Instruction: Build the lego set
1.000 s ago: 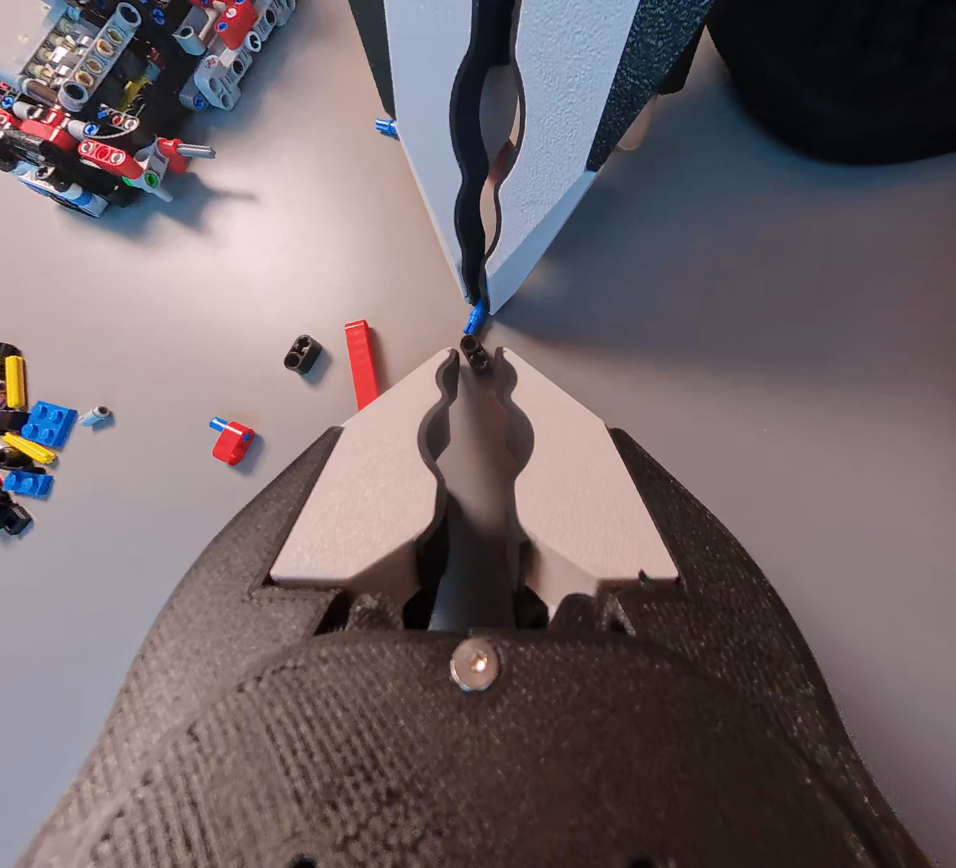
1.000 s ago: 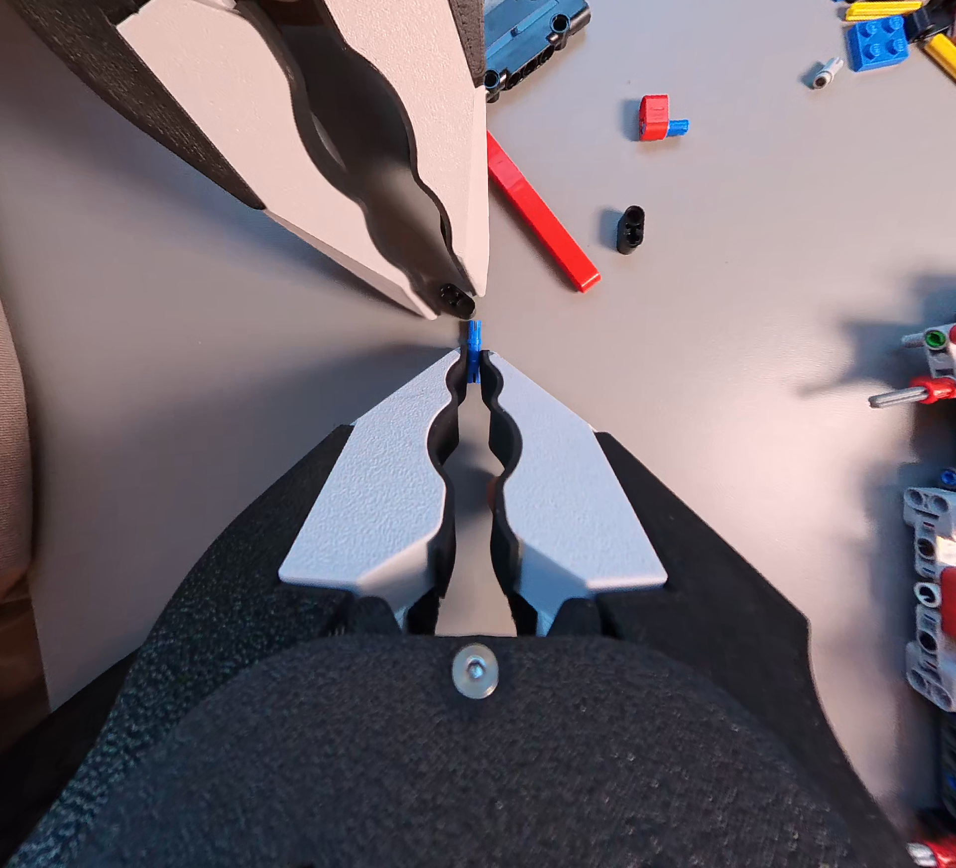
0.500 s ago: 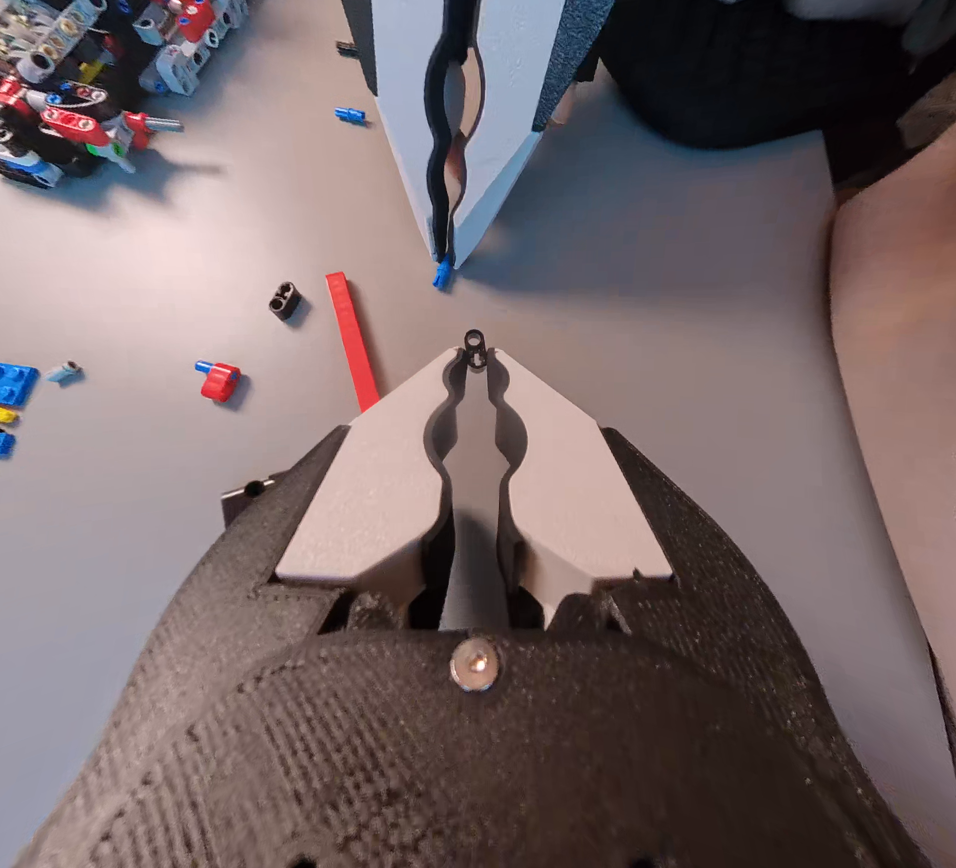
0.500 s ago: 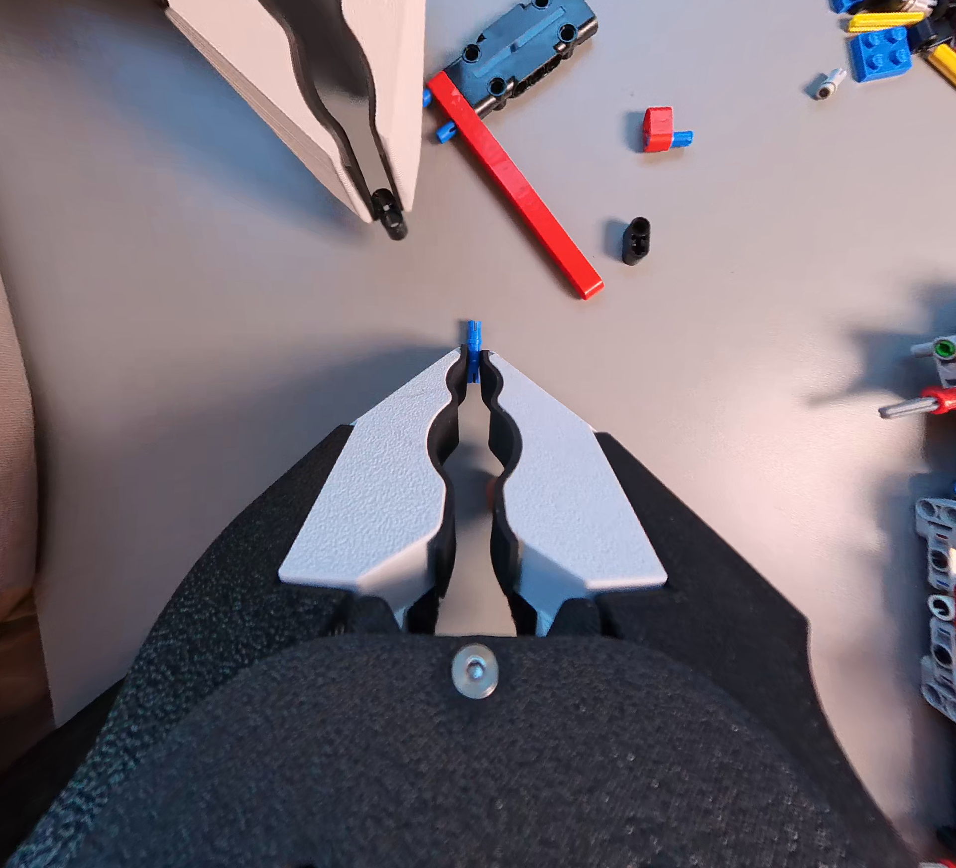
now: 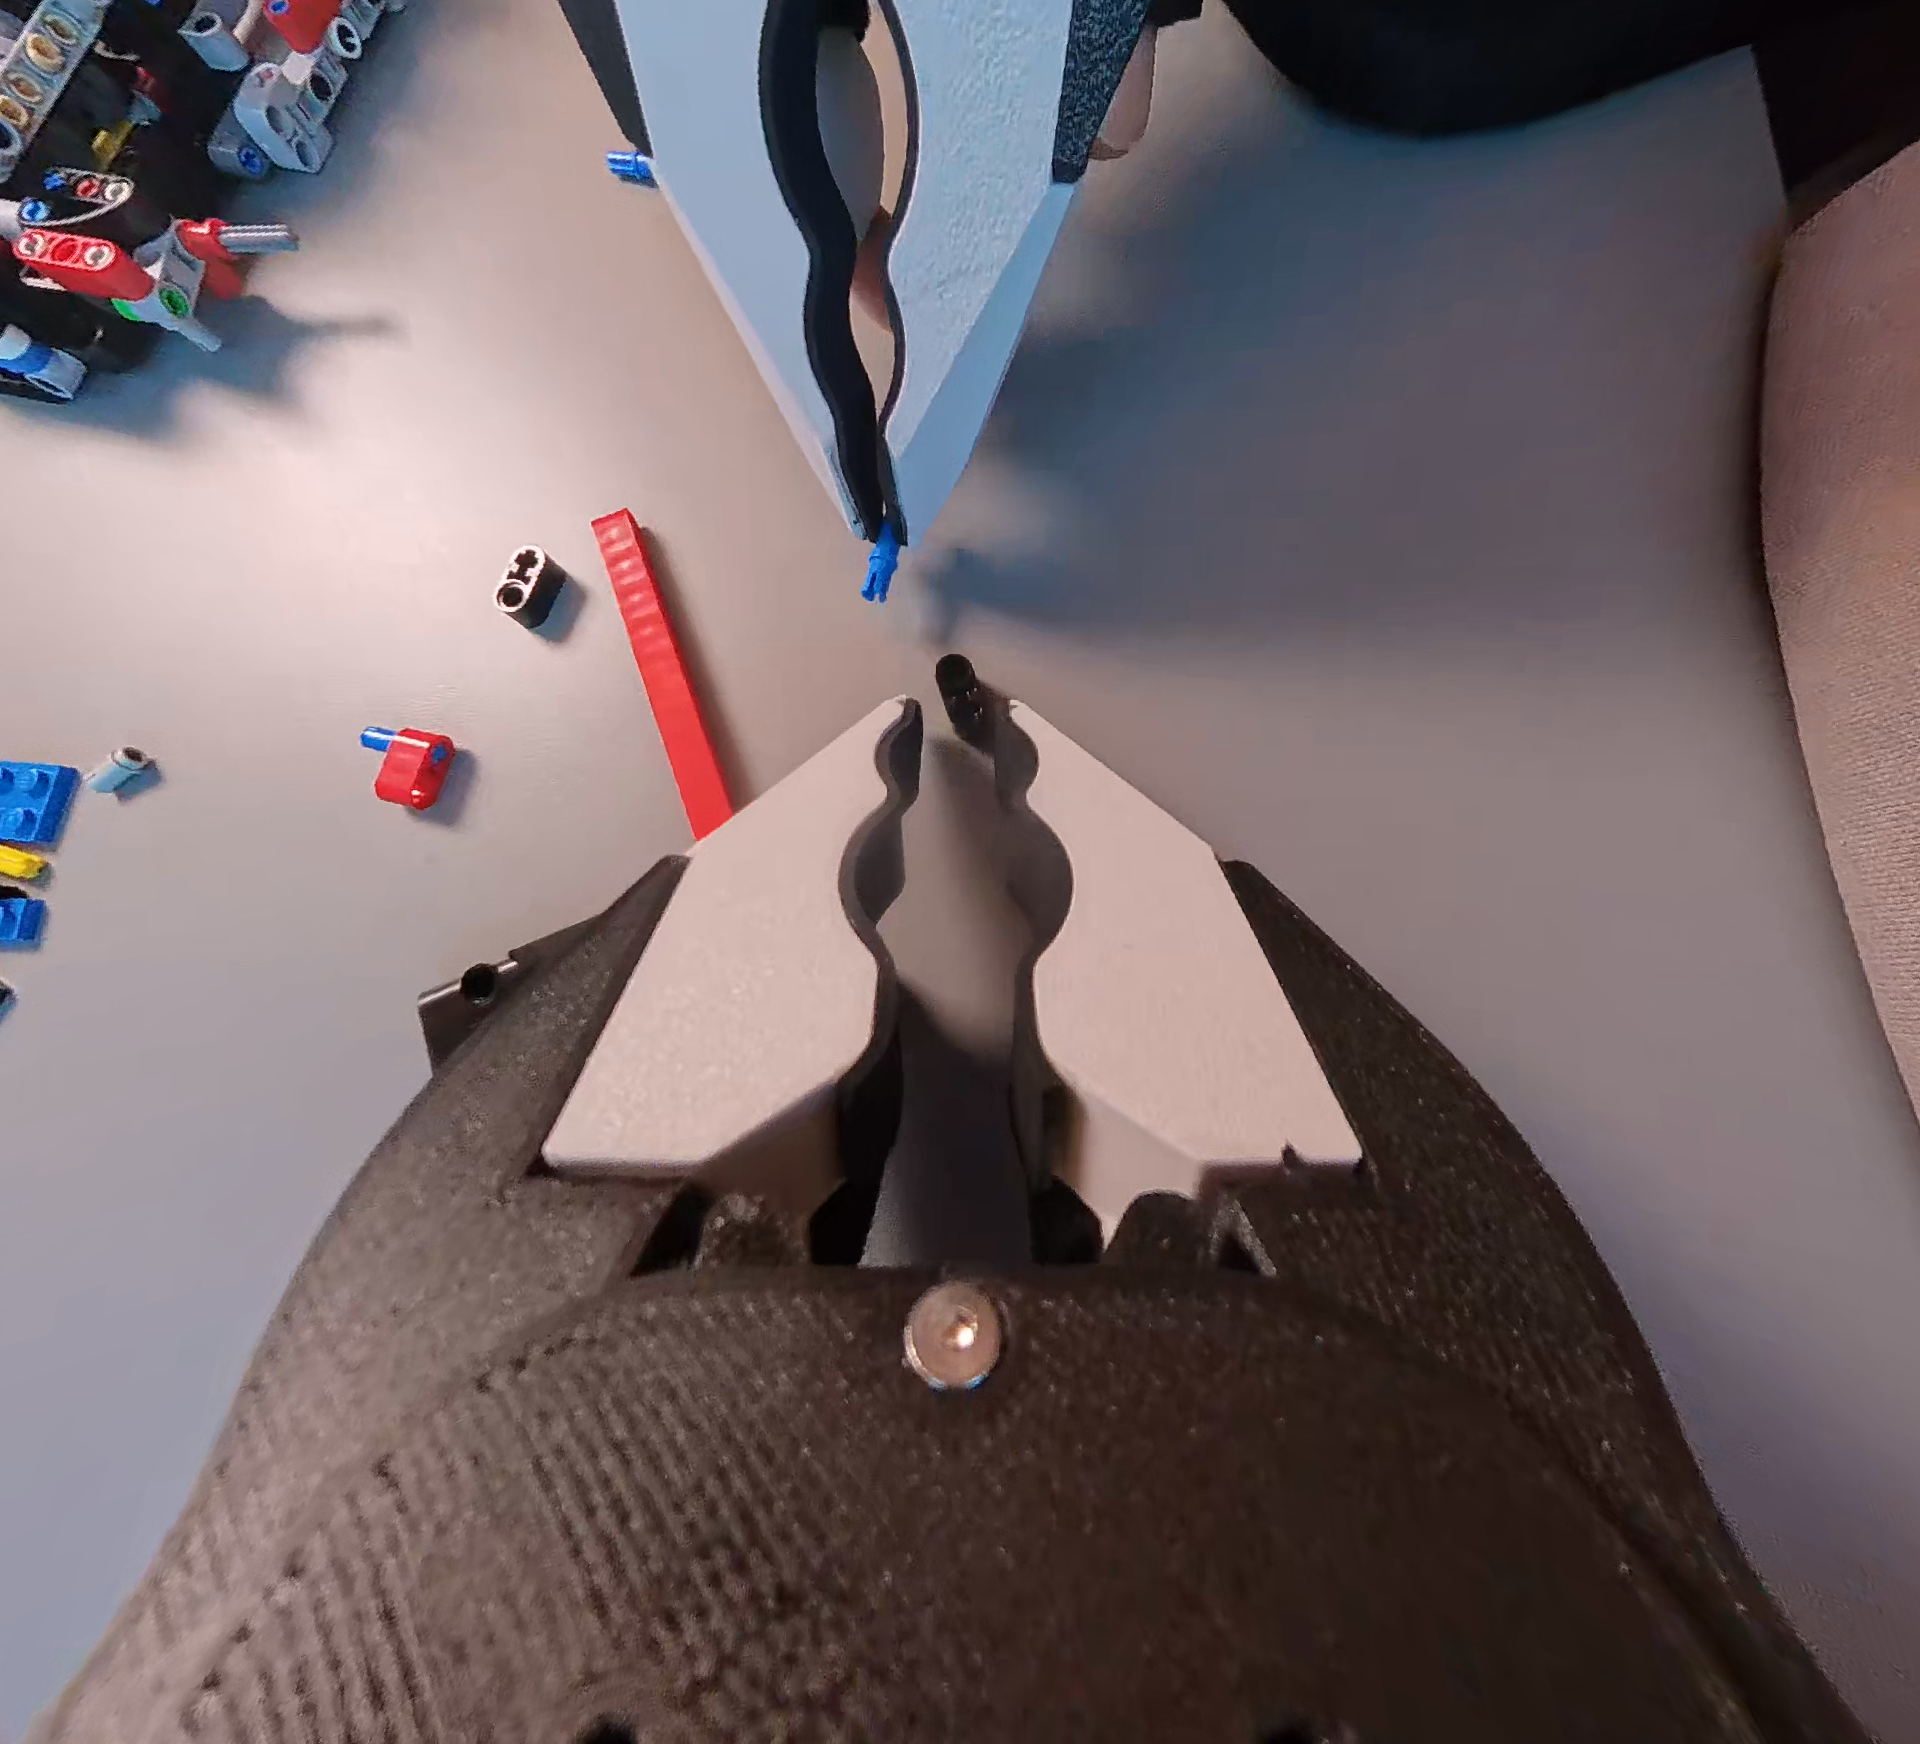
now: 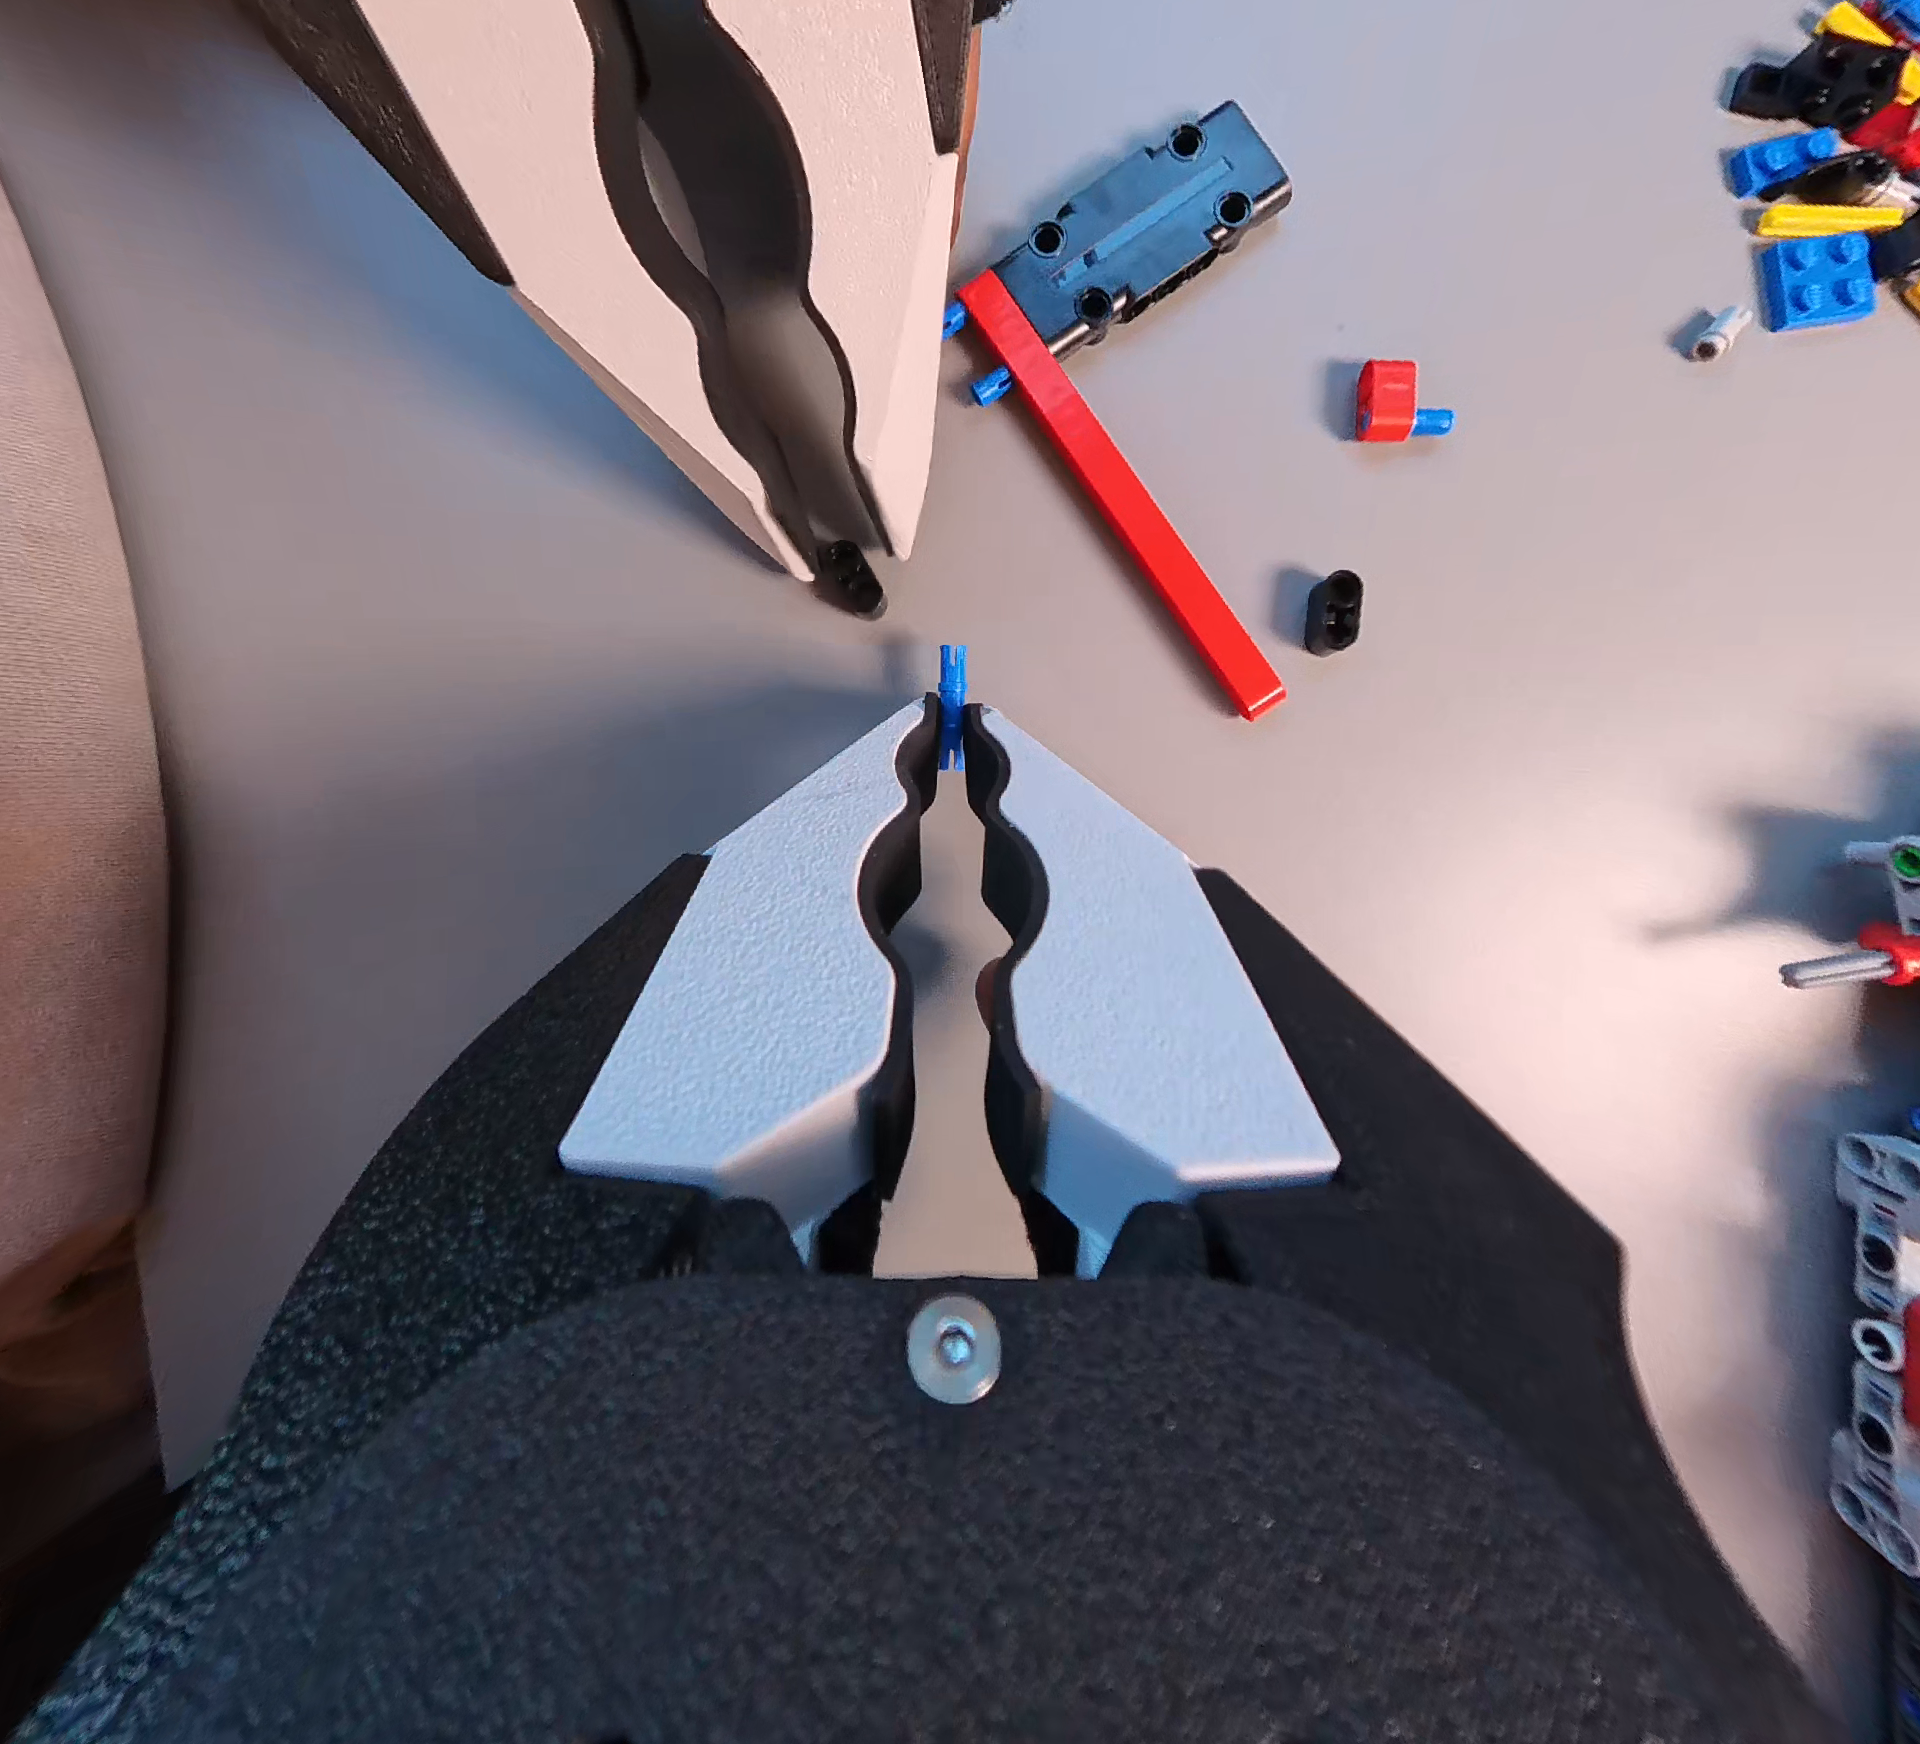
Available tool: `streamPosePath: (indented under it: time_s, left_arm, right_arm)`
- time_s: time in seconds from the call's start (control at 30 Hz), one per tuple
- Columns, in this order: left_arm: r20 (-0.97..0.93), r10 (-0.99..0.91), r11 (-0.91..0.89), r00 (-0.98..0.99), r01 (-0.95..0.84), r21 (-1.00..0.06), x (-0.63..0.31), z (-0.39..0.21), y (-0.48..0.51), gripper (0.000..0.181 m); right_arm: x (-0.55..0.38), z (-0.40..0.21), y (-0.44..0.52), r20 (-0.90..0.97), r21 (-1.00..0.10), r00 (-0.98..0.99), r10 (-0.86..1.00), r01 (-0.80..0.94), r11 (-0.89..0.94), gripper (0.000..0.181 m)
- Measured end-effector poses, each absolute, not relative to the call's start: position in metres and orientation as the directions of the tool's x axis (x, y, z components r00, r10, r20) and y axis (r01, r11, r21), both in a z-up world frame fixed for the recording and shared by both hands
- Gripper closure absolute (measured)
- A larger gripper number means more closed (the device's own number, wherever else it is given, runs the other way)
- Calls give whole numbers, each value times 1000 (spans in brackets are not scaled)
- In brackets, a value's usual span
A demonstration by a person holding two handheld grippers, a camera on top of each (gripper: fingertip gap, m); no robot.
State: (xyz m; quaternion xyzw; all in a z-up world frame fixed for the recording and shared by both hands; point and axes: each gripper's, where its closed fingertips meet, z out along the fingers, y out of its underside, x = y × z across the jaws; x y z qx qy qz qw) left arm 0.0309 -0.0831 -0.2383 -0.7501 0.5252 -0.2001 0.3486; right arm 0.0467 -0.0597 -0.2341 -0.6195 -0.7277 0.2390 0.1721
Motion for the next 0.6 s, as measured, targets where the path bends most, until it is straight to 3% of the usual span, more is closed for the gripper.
streamPosePath:
  time_s: [0.27,0.6]
  left_arm:
    - [-8,-919,-183,393,-444,-877,32,-198,-75,158]
    - [-13,-940,-149,340,-445,-883,33,-197,-82,178]
  right_arm:
    - [29,-201,-80,-100,-667,-243,965,736,117,180]
    - [25,-197,-83,-95,-677,-265,960,724,133,180]
